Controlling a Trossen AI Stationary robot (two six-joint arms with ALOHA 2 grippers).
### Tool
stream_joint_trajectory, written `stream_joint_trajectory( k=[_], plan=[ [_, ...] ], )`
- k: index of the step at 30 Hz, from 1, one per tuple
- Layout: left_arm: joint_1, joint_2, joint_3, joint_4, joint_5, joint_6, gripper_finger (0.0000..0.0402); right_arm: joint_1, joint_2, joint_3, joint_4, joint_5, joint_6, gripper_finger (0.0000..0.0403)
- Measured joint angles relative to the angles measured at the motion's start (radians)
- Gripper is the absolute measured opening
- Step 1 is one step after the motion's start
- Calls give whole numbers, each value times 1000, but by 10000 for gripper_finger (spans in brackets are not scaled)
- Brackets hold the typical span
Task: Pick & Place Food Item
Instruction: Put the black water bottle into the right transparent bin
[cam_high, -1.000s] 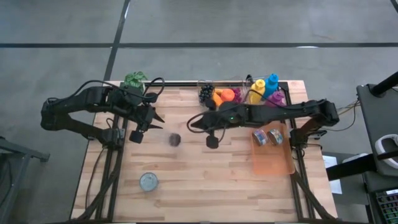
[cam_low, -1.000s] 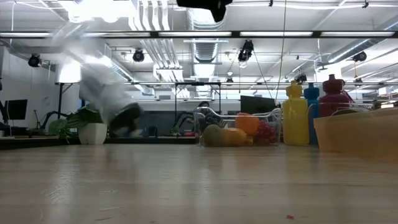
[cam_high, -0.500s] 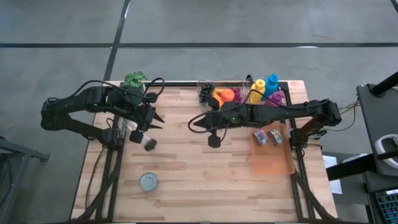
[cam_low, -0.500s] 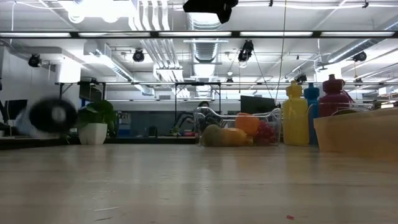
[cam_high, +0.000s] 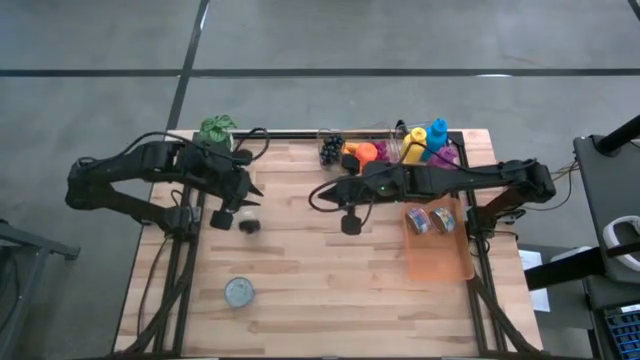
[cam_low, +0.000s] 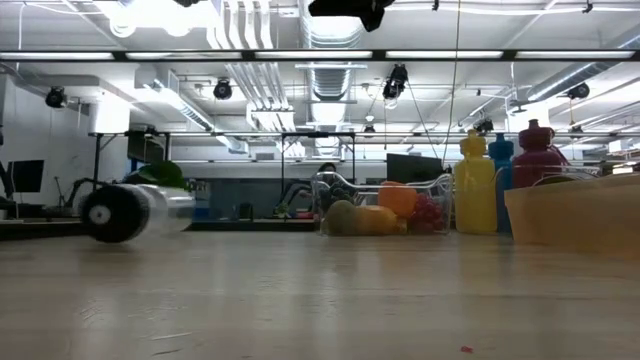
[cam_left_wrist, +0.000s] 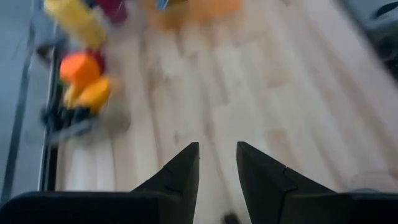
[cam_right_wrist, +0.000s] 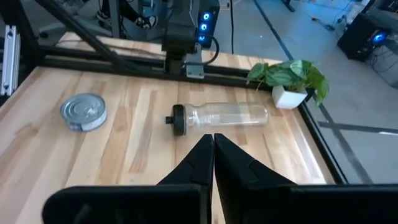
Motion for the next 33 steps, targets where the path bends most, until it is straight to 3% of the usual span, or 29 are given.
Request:
stream_joint_trajectory(
  k=[5,12,20,33],
  plan=[
    [1,6,-90,1,-160,-120,109,9,-5,0,-40,0,0,8],
    [2,6,-250,44,-353,-461,109,27,-18,-4,-72,-1,0,8],
    [2,7,-489,266,-360,-630,109,26,-19,-138,18,-1,49,8],
    [3,7,-828,871,-349,-630,109,-21,-18,-427,265,25,162,8]
  ],
)
